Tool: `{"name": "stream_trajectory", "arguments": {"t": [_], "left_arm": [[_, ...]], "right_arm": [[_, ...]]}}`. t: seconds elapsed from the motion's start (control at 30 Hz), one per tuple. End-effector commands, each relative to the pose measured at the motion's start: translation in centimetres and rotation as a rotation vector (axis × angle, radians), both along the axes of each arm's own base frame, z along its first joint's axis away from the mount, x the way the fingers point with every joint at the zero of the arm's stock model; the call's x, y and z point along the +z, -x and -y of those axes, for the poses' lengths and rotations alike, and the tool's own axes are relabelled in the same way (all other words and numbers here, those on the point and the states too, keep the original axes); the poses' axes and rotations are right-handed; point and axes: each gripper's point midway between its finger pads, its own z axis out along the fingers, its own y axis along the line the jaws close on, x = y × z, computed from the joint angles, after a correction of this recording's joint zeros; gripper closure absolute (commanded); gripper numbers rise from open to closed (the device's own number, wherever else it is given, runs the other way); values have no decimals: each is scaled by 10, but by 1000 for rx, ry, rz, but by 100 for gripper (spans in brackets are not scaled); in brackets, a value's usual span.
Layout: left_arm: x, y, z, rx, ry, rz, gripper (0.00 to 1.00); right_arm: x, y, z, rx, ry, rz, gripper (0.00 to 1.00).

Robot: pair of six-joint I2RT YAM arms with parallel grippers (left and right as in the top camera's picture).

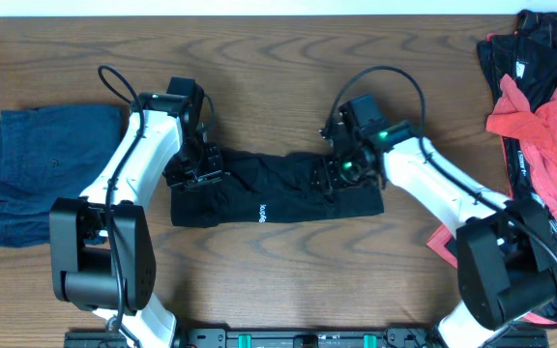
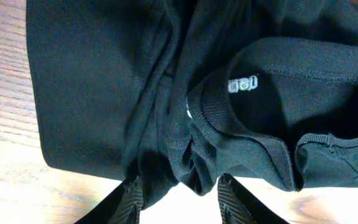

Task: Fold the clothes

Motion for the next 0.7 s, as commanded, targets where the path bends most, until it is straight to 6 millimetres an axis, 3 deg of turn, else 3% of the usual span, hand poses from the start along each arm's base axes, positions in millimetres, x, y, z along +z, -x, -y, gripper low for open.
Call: {"name": "stream_trajectory", "arguments": {"t": [0.0,0.27,0.43,0.67], "left_arm": [[3,2,1,-1,6,1,58],[4,4,0,-1,5,-7,58],[4,4,0,-2,5,-6,58],[4,5,0,-1,5,-10,58]], "right_arm": [[6,-24,6,-21,134,158,32],[13,-23,-25,60,98,233,39],[8,-24,-16,47,169,253,43],[11,-29,-18,40,163,278,51]]}}
